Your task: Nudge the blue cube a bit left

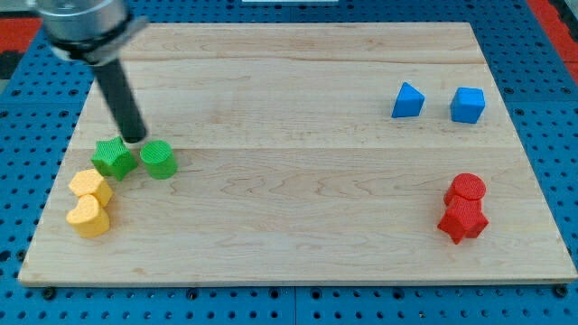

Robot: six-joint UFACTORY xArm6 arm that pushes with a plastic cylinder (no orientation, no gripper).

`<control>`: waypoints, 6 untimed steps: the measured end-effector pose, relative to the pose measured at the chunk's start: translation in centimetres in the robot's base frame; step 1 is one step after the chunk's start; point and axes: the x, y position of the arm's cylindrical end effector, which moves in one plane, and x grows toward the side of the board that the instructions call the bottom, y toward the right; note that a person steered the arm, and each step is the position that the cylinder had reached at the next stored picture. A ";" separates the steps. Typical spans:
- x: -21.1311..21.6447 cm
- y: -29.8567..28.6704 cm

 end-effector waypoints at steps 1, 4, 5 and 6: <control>-2.1 5.3; 1.0 35.5; 1.4 46.6; -2.2 50.0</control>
